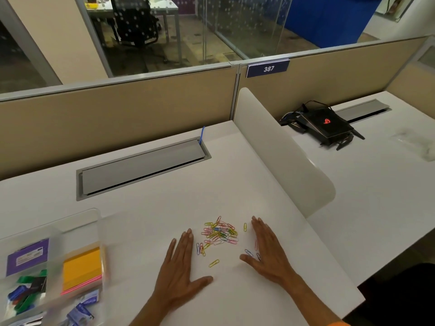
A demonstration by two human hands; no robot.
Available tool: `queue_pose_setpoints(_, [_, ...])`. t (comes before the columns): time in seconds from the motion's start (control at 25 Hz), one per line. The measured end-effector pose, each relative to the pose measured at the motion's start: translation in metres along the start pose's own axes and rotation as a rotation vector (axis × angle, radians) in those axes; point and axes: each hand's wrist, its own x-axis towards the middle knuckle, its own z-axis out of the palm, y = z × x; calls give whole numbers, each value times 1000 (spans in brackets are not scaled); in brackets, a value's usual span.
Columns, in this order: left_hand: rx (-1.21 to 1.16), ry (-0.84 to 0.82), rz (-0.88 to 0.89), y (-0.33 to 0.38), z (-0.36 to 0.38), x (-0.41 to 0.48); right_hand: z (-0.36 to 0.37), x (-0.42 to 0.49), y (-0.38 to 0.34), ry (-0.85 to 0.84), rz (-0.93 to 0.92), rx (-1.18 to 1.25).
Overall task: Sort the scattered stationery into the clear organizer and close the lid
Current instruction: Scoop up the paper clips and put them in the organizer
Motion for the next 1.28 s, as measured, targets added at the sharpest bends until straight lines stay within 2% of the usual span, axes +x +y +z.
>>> queue_pose_setpoints(0.16, [75, -71, -8, 10, 3, 14, 18, -13, -4, -31, 94, -92])
queue_pose_setpoints(0.44, [182, -108, 29, 26, 10, 57, 25, 25, -29, -64, -36, -91])
queue_pose_setpoints(0.72, [118, -168, 106, 36, 17, 93, 34, 48, -38, -52, -157, -80])
queue_pose_setpoints(0.84, [-227, -150, 99, 35, 14, 99, 41, 58, -46, -37, -154, -64])
queue_pose_setpoints(1.0, [-940, -6, -236, 34, -4, 100, 47, 66, -54, -32, -142, -81])
queue_pose_setpoints(1.16, [-1657, 156, -461, 23, -13, 104, 51, 68, -56, -34, -171, -101])
queue_pose_setpoints(1.28, [-2006, 186, -585, 10, -15, 100, 55, 70, -59, -25, -210, -111])
